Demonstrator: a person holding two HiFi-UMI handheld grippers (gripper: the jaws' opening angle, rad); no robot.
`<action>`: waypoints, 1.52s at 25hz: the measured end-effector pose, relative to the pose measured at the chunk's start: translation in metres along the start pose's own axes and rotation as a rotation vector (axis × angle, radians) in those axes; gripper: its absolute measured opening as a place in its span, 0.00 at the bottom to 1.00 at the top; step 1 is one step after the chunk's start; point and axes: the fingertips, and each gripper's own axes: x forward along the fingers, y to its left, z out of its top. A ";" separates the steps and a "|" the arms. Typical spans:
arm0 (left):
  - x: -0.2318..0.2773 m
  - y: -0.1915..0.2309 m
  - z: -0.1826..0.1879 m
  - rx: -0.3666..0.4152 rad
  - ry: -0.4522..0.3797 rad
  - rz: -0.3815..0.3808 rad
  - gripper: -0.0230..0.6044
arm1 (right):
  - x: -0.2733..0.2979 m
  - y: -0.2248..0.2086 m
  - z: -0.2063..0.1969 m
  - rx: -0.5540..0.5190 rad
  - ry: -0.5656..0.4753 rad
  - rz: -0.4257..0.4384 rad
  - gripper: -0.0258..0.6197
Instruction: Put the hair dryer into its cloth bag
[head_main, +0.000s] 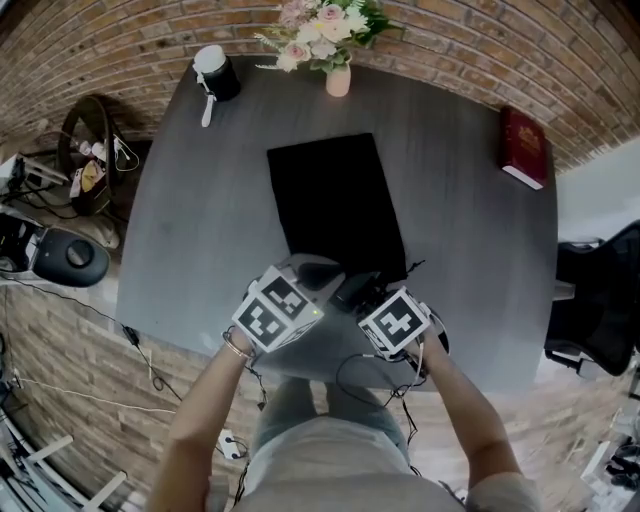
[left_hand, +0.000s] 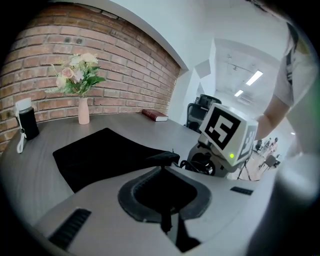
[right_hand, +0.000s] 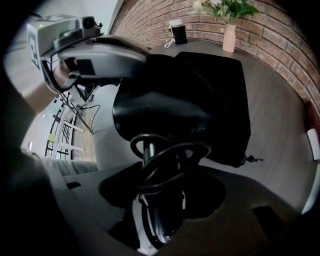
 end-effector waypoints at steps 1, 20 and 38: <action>0.000 -0.001 0.001 0.002 -0.001 0.000 0.06 | 0.000 -0.001 0.002 0.017 -0.007 -0.001 0.41; -0.007 -0.004 0.022 0.019 -0.068 0.003 0.06 | -0.009 -0.026 0.059 0.301 -0.237 -0.064 0.42; -0.004 -0.007 0.009 -0.020 -0.045 -0.017 0.06 | -0.009 -0.050 0.093 0.423 -0.397 -0.075 0.43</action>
